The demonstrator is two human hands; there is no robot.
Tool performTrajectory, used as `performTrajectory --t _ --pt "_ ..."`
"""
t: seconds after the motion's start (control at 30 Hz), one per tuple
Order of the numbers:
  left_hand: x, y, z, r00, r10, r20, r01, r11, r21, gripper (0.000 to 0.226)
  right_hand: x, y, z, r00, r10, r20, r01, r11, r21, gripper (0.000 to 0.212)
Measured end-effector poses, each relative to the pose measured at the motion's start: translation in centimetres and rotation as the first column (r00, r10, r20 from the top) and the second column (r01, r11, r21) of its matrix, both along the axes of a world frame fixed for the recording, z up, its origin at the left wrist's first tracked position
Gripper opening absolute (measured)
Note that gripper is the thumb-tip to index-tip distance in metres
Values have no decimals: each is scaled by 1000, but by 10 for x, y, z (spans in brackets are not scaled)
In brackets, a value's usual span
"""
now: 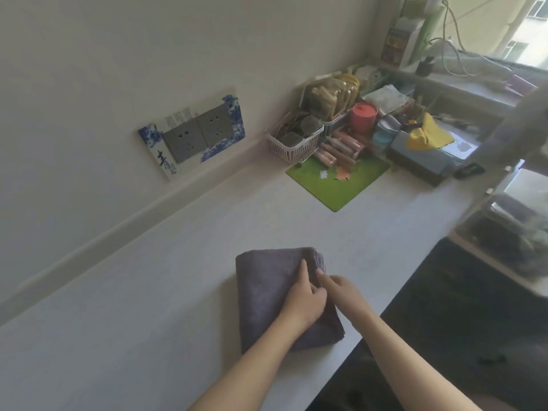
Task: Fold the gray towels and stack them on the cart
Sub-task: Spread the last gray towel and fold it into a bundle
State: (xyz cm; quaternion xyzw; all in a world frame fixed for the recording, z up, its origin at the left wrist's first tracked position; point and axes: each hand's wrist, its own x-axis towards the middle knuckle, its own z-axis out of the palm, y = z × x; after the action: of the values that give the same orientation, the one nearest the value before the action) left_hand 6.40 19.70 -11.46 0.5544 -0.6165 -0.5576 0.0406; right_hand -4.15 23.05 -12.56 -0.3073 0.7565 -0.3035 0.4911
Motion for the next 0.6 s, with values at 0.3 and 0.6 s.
performTrajectory --t 0.3,0.6 --pt "66 -24 -38 825 16 565 472 530 -705 63 13 -6 -22 867 189 -461 -199 980 26 30" --pt "65 -26 -61 829 -5 559 465 561 -685 69 16 -12 -35 860 197 -471 -230 973 -13 23"
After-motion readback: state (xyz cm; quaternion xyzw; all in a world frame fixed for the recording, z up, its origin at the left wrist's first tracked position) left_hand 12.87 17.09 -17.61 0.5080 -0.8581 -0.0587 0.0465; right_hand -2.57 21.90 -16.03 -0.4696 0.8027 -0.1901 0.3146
